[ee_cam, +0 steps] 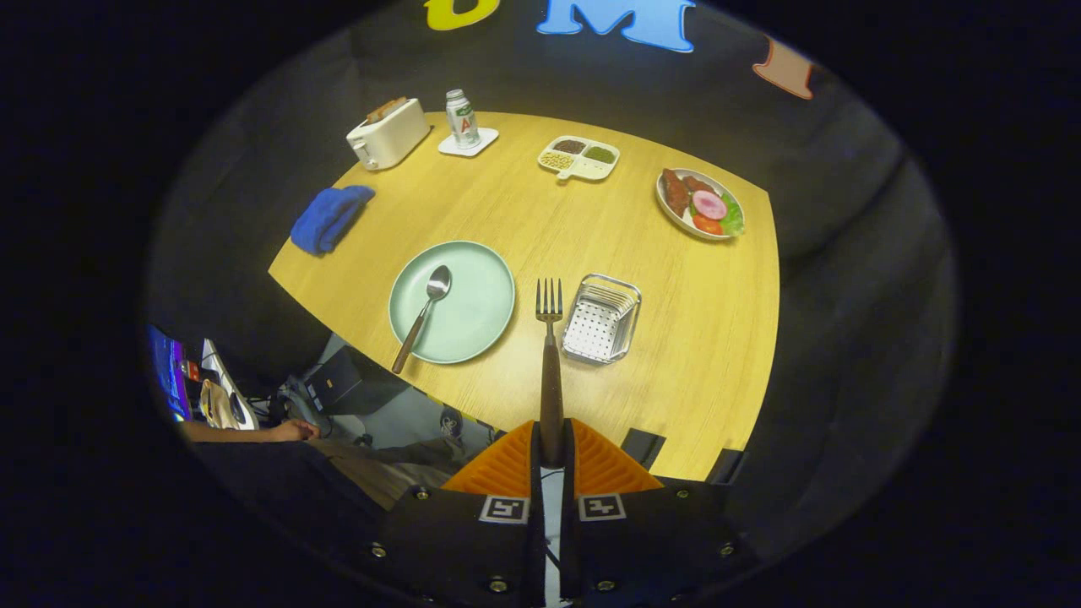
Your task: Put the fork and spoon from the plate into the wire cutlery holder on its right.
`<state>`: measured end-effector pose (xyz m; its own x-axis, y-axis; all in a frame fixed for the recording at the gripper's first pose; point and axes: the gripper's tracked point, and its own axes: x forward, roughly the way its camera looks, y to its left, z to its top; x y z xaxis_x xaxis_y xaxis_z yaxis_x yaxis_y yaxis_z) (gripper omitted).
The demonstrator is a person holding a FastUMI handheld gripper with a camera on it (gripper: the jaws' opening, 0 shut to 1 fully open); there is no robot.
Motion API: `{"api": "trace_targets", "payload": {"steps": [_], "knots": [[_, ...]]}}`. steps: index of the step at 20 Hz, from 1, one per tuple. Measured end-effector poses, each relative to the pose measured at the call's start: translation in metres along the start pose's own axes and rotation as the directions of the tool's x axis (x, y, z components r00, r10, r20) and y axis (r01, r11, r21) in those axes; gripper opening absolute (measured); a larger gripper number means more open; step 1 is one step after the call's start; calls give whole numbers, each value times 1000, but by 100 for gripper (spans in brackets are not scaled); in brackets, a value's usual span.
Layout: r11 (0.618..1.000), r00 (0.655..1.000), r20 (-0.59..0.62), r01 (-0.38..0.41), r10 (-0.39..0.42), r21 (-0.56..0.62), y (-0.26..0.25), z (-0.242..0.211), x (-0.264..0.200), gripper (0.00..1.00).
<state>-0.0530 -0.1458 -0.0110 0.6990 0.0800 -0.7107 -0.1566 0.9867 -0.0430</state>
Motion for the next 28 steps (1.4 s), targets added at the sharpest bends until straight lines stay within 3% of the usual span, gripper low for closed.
{"api": "trace_targets", "payload": {"steps": [3, 21, 26, 28], "knots": [[999, 999, -31, 36, -36, 21, -23, -2, 0, 7], [998, 973, -232, 24, -12, 52, -36, 1, 95, 7], [996, 973, -230, 41, -23, 73, -40, 7, 101, 7], [994, 977, -212, 54, -33, 91, -45, 10, 98, 13]]}}
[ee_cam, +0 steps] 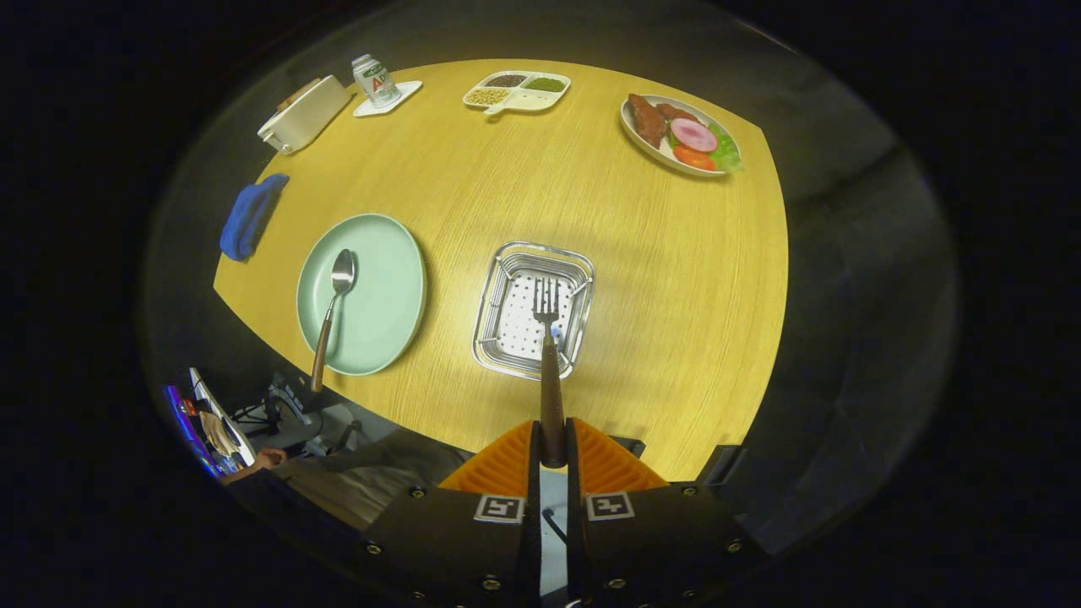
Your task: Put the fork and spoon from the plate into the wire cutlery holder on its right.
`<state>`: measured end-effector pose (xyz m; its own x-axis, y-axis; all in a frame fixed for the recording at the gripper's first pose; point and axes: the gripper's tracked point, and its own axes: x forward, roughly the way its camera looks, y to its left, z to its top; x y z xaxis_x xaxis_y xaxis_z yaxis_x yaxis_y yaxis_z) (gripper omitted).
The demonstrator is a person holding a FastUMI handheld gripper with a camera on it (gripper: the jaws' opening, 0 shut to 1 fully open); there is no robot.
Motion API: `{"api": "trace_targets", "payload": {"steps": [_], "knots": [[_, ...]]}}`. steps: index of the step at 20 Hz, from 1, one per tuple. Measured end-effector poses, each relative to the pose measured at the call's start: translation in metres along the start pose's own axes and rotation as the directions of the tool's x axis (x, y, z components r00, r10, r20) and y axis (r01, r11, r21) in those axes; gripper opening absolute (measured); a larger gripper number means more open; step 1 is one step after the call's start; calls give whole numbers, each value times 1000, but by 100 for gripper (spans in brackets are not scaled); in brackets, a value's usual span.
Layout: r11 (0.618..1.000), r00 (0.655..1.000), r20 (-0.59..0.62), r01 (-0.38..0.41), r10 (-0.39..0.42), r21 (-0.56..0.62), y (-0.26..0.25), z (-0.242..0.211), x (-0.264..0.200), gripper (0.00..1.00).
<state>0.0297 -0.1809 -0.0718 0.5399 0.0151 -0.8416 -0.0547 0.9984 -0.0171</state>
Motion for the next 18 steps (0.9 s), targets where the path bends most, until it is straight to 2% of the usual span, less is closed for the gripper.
{"api": "trace_targets", "payload": {"steps": [2, 4, 5, 8, 11, 14, 17, 18], "knots": [[999, 999, 45, -18, 16, 49, -1, 5, -9, 15], [998, 995, 100, -8, 1, 69, -8, 9, -20, 35], [997, 993, 120, 9, -18, 73, -11, 8, -26, 38], [997, 981, 188, 43, -54, 64, -5, 4, -44, 38], [998, 970, 242, 11, -28, 69, 26, -1, -55, 38], [999, 952, 302, 39, -41, 14, 53, -5, -54, 38], [1000, 933, 360, 17, -13, -7, 94, -9, -45, 38], [999, 926, 376, -1, 14, -36, 113, -11, -37, 44]]}}
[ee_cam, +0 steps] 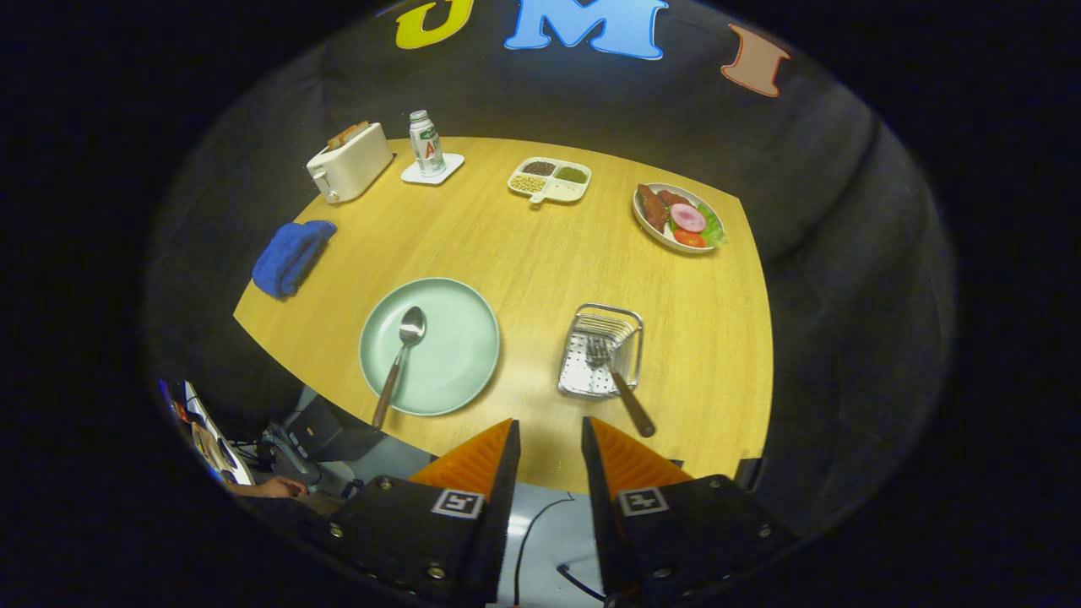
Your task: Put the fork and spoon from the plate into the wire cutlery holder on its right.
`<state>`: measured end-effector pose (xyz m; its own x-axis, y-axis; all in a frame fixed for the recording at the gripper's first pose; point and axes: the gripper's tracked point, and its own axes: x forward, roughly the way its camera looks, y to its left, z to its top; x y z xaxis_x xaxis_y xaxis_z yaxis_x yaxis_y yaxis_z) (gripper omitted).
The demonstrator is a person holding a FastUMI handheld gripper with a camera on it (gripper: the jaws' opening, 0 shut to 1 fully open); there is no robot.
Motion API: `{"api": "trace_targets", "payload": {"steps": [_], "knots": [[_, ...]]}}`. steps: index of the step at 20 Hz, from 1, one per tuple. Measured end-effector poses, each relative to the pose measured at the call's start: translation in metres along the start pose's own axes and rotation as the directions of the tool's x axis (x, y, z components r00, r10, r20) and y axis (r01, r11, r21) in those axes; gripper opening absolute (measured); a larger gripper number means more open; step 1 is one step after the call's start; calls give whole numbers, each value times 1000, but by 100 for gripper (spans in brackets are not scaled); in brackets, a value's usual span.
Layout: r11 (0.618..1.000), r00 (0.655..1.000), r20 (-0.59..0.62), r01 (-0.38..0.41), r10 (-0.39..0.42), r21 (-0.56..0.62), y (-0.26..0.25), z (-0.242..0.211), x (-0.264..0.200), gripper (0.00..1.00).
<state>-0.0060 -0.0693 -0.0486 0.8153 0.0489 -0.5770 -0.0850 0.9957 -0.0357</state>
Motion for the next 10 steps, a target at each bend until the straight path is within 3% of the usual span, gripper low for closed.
{"api": "trace_targets", "payload": {"steps": [1, 4, 10], "knots": [[1000, 1000, -4, -11, 10, -12, 13, -6, 7, 57], [996, 995, -40, -87, 86, -9, 63, -29, 29, 57], [989, 988, -59, -146, 145, -13, 118, -51, 59, 57]]}}
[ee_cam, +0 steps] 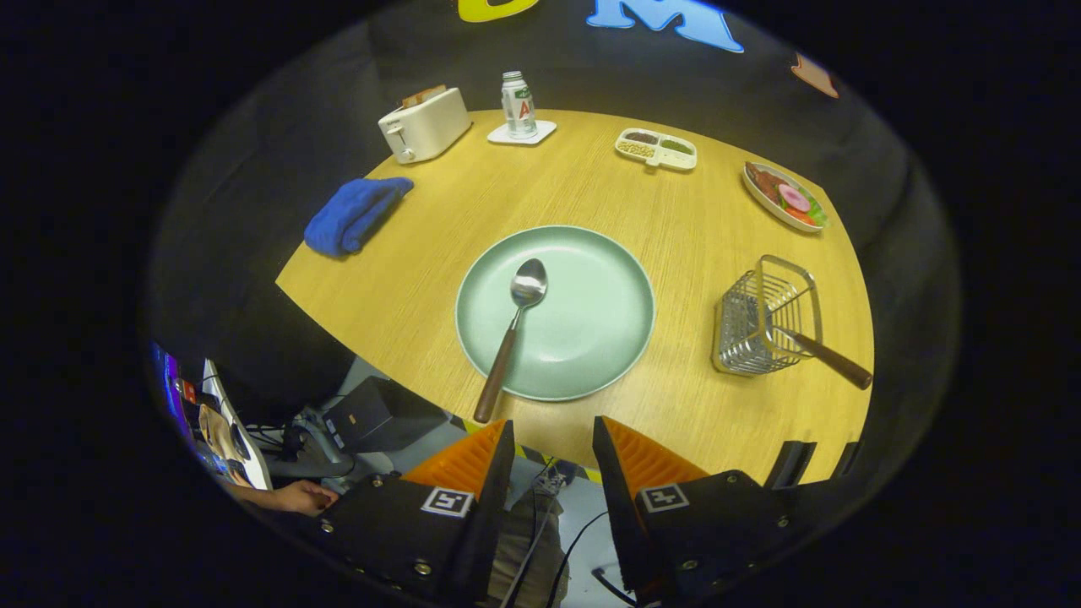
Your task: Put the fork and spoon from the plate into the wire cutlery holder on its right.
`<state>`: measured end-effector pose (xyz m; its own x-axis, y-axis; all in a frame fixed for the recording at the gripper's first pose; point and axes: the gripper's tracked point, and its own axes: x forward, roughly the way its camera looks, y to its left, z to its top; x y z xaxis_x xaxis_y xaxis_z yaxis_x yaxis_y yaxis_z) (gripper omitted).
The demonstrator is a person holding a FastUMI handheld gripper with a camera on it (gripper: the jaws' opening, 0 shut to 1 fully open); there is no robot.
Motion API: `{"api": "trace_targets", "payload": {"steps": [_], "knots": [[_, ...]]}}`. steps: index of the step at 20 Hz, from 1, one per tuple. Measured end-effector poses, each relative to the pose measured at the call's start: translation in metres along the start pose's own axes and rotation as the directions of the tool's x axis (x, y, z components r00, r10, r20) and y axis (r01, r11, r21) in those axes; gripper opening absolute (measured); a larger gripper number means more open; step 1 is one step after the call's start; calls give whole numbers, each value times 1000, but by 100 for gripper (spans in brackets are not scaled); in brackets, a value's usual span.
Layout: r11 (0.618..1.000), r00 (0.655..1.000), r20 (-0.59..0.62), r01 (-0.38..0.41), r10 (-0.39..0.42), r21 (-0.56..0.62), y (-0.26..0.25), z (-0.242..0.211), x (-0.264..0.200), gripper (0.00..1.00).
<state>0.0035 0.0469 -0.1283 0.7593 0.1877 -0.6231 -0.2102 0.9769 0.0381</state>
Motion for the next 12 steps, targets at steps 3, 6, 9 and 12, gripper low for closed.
{"api": "trace_targets", "payload": {"steps": [3, 6, 9, 12], "knots": [[1000, 1000, 3, -9, 9, 5, 11, 3, 8, 57], [1000, 1000, 1, -14, 14, 11, 18, 7, 16, 57], [1000, 1000, -4, -18, 18, 10, 25, 9, 25, 57], [999, 1000, -5, -22, 22, 43, 32, 8, 38, 57]]}}
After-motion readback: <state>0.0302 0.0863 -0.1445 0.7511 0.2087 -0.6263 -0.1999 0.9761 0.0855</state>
